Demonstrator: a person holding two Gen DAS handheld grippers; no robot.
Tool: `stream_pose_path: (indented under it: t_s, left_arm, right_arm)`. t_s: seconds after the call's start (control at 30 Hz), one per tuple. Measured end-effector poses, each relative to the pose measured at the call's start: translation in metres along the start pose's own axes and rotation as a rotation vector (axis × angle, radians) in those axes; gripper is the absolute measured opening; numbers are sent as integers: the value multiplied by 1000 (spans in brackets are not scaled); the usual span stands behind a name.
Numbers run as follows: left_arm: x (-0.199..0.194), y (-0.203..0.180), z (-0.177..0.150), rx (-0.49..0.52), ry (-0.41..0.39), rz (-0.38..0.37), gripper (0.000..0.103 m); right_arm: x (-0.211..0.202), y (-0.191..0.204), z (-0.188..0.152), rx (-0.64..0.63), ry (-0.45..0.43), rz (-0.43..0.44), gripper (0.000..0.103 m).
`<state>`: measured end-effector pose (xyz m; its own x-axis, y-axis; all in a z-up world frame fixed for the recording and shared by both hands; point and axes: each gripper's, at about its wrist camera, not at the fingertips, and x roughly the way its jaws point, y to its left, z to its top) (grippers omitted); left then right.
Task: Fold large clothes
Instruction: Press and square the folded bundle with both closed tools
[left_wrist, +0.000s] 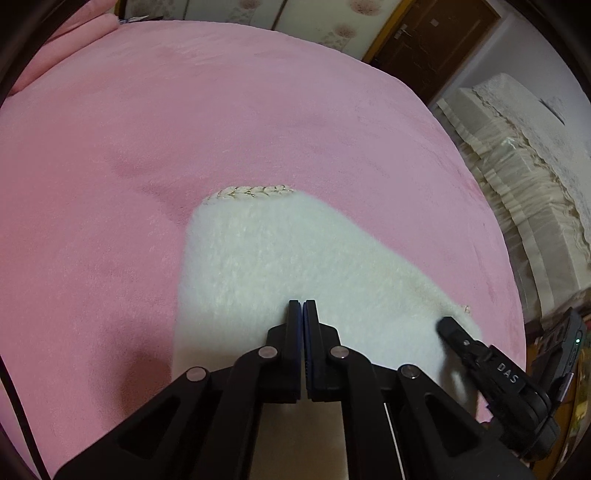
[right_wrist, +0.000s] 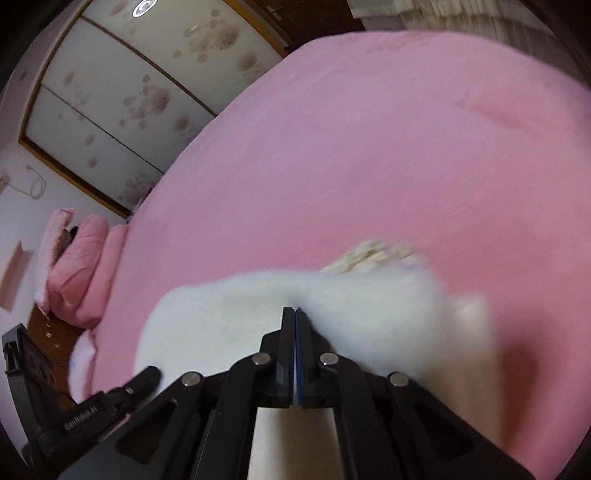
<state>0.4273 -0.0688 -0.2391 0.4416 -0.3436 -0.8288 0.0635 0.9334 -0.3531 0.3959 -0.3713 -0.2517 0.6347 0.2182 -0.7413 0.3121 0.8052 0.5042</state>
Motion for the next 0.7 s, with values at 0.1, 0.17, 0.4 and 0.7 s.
stream_pose_path:
  t_s: [0.1,0.17,0.4,0.7]
  left_arm:
    - [-3,5,-3,29,8,6,2]
    - [-8,5,-5,24,17,16,2]
    - [-39,-18,-39,75,16,80,2]
    - [-77,-34,-124,132,82,126,1]
  right_arm:
    - [-16,0,-13,-124,28,-40,0]
    - [-20,-1,-18,-186,21,-55,0]
    - [-41,-3,-43,-216,79,-104,0]
    - [-77,-9,-105,-191,157,-143,0]
